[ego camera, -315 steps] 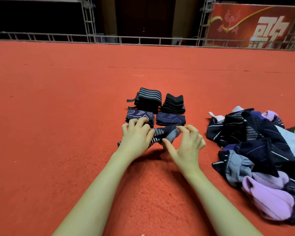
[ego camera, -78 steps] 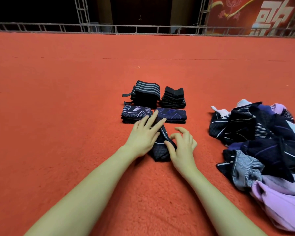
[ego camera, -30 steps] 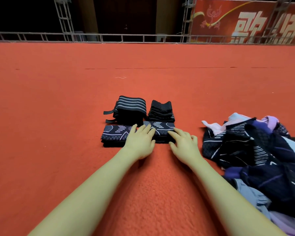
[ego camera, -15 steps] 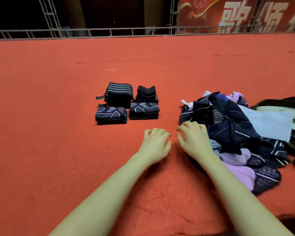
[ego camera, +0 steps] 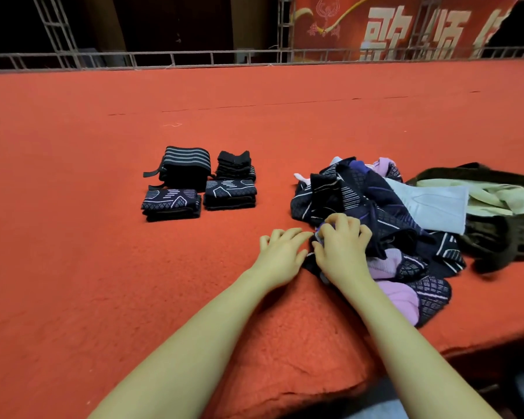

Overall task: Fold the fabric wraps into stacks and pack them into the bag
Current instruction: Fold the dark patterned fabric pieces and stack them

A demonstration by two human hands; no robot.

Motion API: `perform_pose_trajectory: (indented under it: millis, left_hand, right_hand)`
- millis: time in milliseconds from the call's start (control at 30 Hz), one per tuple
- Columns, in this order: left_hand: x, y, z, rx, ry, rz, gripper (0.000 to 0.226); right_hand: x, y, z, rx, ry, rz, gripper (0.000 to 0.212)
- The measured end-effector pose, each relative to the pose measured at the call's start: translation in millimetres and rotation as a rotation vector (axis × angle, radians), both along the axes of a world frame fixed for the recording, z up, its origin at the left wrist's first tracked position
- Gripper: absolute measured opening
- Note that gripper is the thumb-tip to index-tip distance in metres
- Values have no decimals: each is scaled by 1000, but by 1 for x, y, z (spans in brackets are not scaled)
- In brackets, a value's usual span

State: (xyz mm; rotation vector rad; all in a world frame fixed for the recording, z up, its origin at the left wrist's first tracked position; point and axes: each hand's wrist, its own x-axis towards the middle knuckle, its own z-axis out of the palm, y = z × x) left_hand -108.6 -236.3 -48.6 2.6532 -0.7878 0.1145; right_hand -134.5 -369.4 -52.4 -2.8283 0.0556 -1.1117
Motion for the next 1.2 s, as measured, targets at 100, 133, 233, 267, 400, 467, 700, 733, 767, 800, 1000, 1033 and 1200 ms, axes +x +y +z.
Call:
perform_pose_trajectory:
  millis: [100, 133, 233, 267, 400, 467, 700, 733, 767, 800, 1000, 1033, 1200]
  left_hand:
    - [3, 8, 3, -141, -13, 30, 43]
    - [3, 14, 6, -189, -31, 48, 43]
    - [9, 41, 13, -209, -121, 104, 36]
    - [11, 53, 15, -212, -142, 126, 33]
    - [8, 100, 14, -270, -160, 189, 19]
    - [2, 122, 8, -319, -170, 254, 14]
    - [-7, 171, -15, -391, -119, 435, 12]
    - [-8, 173, -18, -392, -133, 461, 12]
    - [-11, 174, -19, -403, -160, 477, 16]
    - [-14, 174, -20, -416, -194, 471, 24]
    - [-26, 174, -39, -165, -315, 355, 52]
    - [-24, 174, -40, -162, -293, 353, 57]
    - [-17, 169, -40, -97, -287, 336, 46]
  right_hand:
    - [0, 7, 0, 136, -97, 171, 12]
    - [0, 10, 2, 163, -110, 222, 12]
    - [5, 26, 10, 223, -126, 386, 18]
    - [7, 33, 11, 245, -128, 437, 18]
    - [18, 68, 12, 290, -135, 586, 11]
    - [22, 86, 9, 292, -105, 628, 9]
    - [23, 135, -22, 465, -22, 558, 17]
    - [23, 141, -24, 458, -24, 536, 17]
    - [24, 146, -25, 454, -21, 513, 17]
    - [26, 150, -26, 462, -12, 490, 19]
    - [38, 156, -30, 534, 47, 448, 31]
    - [39, 156, -30, 538, 50, 447, 30]
    - [38, 157, -32, 507, 90, 499, 23]
